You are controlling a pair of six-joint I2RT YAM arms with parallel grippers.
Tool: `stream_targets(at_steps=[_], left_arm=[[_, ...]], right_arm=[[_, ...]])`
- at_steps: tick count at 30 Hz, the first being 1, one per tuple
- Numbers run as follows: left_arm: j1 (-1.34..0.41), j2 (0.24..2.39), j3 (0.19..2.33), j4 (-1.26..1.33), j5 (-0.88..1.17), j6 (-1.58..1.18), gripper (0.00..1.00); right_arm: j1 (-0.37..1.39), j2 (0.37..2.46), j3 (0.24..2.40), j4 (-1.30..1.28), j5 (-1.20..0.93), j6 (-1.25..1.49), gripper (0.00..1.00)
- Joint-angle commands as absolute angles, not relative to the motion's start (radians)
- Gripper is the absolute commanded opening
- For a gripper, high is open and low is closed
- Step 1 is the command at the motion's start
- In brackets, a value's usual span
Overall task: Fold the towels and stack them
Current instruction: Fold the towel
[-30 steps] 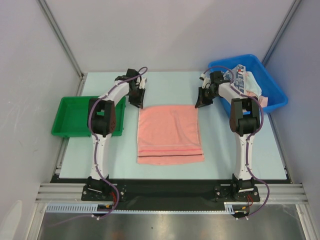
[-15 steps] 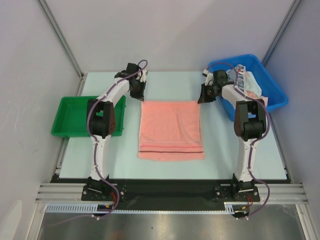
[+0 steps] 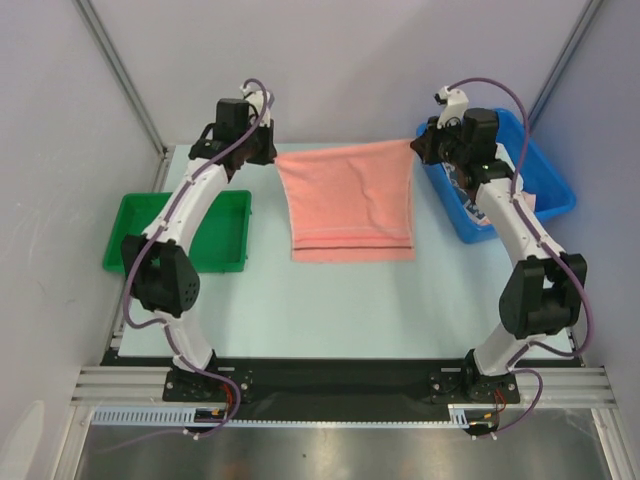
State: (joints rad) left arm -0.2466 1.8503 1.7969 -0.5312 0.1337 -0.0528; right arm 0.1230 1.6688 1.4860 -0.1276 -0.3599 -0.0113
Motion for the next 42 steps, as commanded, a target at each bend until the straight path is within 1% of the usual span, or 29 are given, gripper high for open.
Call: stream_targets(at_steps=[1, 5, 6, 9, 17, 19, 21, 23, 27, 31, 34, 38, 42], left_arm=[[-0.245, 1.734, 1.767, -0.463, 0.11, -0.048, 0.0], [-0.245, 1.611, 1.729, -0.454, 0.088, -0.037, 0.0], [-0.245, 1.589, 1.714, -0.445, 0.081, -0.034, 0.0], [-0.245, 1.501, 1.663, -0.411, 0.101, -0.026, 0.0], [-0.247, 1.303, 1.557, -0.376, 0.198, 0.035, 0.0], [-0.248, 1.252, 1.543, -0.396, 0.236, 0.052, 0.0], [-0.25, 1.224, 1.531, -0.411, 0.265, 0.074, 0.0], [-0.25, 1.198, 1.5, -0.405, 0.27, 0.101, 0.0], [-0.247, 1.252, 1.526, -0.432, 0.23, 0.146, 0.0], [-0.247, 1.318, 1.621, -0.485, 0.226, 0.164, 0.0], [-0.248, 1.312, 1.634, -0.48, 0.216, 0.146, 0.0], [-0.25, 1.282, 1.637, -0.497, 0.206, 0.127, 0.0], [-0.268, 1.221, 1.593, -0.523, 0.224, 0.106, 0.0]], right_arm=[[0.114, 1.548, 1.473, -0.054, -0.328, -0.02, 0.0], [0.114, 1.442, 1.413, -0.009, -0.337, -0.017, 0.0], [0.114, 1.422, 1.398, 0.035, -0.353, -0.017, 0.0], [0.109, 1.364, 1.358, 0.049, -0.405, -0.018, 0.0], [0.084, 1.226, 1.307, 0.05, -0.682, -0.005, 0.0], [0.054, 1.2, 1.299, 0.081, -0.808, 0.075, 0.0], [0.038, 1.187, 1.298, 0.104, -0.904, 0.113, 0.0], [0.038, 1.204, 1.298, 0.139, -0.934, 0.152, 0.0], [0.02, 1.333, 1.383, 0.094, -1.017, 0.144, 0.0], [0.011, 1.37, 1.433, 0.095, -1.026, 0.132, 0.0], [0.011, 1.362, 1.437, 0.08, -1.011, 0.114, 0.0], [0.011, 1.322, 1.418, 0.048, -0.963, 0.11, 0.0], [0.011, 1.212, 1.356, 0.005, -0.914, 0.115, 0.0]])
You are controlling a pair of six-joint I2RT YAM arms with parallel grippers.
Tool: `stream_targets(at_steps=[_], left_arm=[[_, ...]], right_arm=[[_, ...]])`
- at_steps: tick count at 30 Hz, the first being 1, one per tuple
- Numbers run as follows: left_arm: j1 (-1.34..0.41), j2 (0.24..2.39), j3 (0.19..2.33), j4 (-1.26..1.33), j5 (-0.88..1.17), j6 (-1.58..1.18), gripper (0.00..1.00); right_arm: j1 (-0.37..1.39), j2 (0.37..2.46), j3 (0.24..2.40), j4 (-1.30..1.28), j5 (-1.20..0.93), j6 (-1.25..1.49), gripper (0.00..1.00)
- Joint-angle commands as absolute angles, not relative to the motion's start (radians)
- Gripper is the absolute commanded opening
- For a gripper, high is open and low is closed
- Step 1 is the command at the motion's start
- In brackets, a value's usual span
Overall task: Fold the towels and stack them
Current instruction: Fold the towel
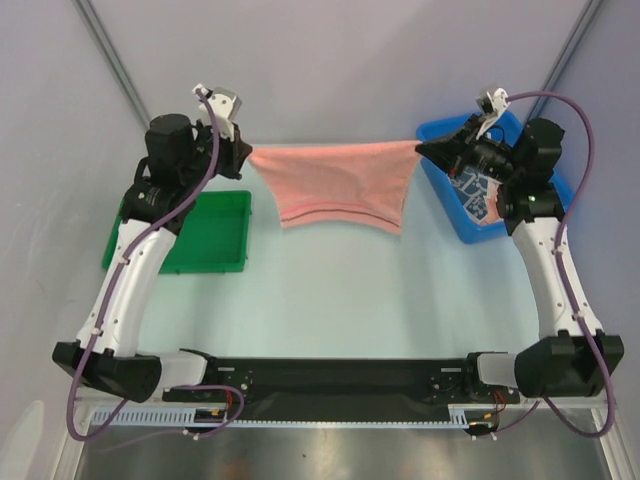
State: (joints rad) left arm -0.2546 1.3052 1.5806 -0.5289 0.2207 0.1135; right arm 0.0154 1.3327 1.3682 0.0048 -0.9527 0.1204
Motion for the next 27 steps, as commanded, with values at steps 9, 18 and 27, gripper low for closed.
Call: stream_targets(at_steps=[9, 18, 27], left_arm=[[-0.345, 1.043, 1.453, -0.598, 0.199, 0.058, 0.0], [-0.373, 1.024, 1.361, -0.741, 0.101, -0.034, 0.0], [-0.365, 1.325, 1.189, -0.542, 0.035, -0.048, 0.0]], right_arm=[[0.101, 0.951, 1.261, -0.313, -0.718, 0.052, 0.0], [0.225, 0.814, 1.109, -0.377, -0.516, 0.107, 0.0], [0.227, 1.056, 0.815, 0.023, -0.456, 0.15, 0.0]])
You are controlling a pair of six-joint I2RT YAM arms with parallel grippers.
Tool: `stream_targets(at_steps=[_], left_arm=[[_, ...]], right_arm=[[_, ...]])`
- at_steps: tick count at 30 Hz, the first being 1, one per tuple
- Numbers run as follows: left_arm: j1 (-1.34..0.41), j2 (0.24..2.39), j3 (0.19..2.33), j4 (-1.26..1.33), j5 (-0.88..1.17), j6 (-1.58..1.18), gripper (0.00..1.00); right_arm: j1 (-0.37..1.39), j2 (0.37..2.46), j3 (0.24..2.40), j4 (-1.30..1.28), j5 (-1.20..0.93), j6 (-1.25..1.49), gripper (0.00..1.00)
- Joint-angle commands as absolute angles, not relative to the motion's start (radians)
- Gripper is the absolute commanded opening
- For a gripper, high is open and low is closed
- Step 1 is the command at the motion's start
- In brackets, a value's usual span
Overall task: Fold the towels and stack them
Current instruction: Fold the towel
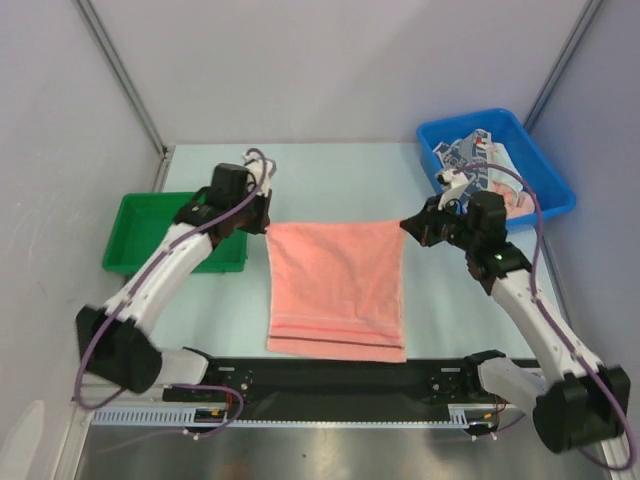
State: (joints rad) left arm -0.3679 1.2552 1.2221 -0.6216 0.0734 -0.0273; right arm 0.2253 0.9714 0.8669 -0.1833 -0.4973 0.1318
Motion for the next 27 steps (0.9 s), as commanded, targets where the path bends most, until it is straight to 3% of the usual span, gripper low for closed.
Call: stream_targets(at_steps=[1, 8, 11, 12, 13, 17, 21, 25, 27], left_arm=[[-0.362, 1.403, 1.198, -0.525, 0.038, -0.035, 0.0], [-0.296, 1.829, 1.472, -0.532, 0.078, -0.026, 0.01], [-0.279, 2.003, 1.679, -0.626, 0.066, -0.003, 0.22], [-0.276, 2.032, 1.765, -0.646, 0.046, -0.003, 0.36], [-0.275, 2.064, 1.807, -0.667, 0.029, -0.003, 0.41], [-0.27, 2.108, 1.93, -0.756, -0.101, -0.003, 0.53], [-0.288, 1.991, 1.793, -0.73, -0.023, -0.053, 0.54], [-0.331, 1.801, 1.504, -0.557, 0.116, -0.118, 0.56], [-0.337, 1.787, 1.4, -0.52, 0.135, -0.176, 0.56]], right_arm=[[0.226, 1.101, 0.804, 0.094, -0.454, 0.138, 0.0], [0.167, 1.538, 0.969, 0.209, -0.5, 0.095, 0.0], [0.153, 1.689, 1.101, 0.172, -0.505, 0.058, 0.07], [0.152, 1.718, 1.133, 0.152, -0.493, 0.051, 0.11], [0.15, 1.75, 1.165, 0.103, -0.48, 0.048, 0.21], [0.152, 1.793, 1.314, -0.063, -0.3, 0.067, 0.34], [0.208, 1.734, 1.351, -0.253, -0.154, 0.097, 0.35], [0.255, 1.686, 1.296, -0.383, -0.221, 0.231, 0.18], [0.299, 1.664, 1.247, -0.399, -0.235, 0.256, 0.15]])
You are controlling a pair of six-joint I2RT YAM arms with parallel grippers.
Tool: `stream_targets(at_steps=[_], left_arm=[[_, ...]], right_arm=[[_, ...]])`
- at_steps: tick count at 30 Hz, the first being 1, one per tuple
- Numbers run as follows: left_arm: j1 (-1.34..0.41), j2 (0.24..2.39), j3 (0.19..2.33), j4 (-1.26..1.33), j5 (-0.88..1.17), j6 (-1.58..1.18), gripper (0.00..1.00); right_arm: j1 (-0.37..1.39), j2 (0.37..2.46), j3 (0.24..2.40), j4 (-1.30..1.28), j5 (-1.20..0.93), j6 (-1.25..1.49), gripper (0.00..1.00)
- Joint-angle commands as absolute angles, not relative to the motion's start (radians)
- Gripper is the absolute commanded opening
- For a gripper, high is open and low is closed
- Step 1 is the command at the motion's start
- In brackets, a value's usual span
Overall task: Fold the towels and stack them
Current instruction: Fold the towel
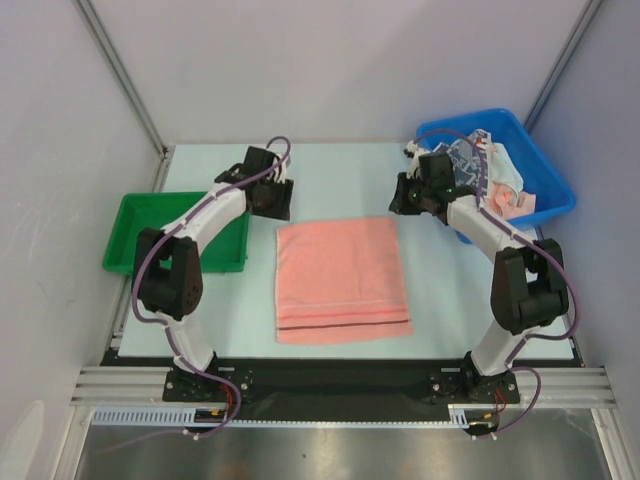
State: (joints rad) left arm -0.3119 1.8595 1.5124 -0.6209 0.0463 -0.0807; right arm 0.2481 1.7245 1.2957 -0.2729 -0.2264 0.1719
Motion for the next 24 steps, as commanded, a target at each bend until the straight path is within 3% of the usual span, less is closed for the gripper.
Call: stream_targets(at_steps=[1, 7, 14, 21, 24], left_arm=[[-0.339, 1.79, 1.384, -0.522, 0.144, -0.19, 0.56], [-0.35, 1.88, 1.362, -0.52, 0.152, -0.23, 0.55], [-0.35, 1.999, 1.463, -0.586, 0.009, -0.206, 0.55], [-0.35, 2.056, 1.561, -0.658, -0.049, -0.149, 0.56], [-0.35, 2.025, 1.621, -0.698, 0.024, -0.054, 0.56]], right_arm=[[0.317, 1.643, 1.197, -0.432, -0.212, 0.262, 0.14], [0.377, 1.498, 0.921, -0.44, -0.184, 0.347, 0.08], [0.431, 1.372, 0.691, -0.399, -0.054, 0.414, 0.07], [0.431, 1.373, 0.675, -0.391, 0.077, 0.407, 0.08], [0.431, 1.37, 0.754, -0.457, 0.035, 0.364, 0.16]])
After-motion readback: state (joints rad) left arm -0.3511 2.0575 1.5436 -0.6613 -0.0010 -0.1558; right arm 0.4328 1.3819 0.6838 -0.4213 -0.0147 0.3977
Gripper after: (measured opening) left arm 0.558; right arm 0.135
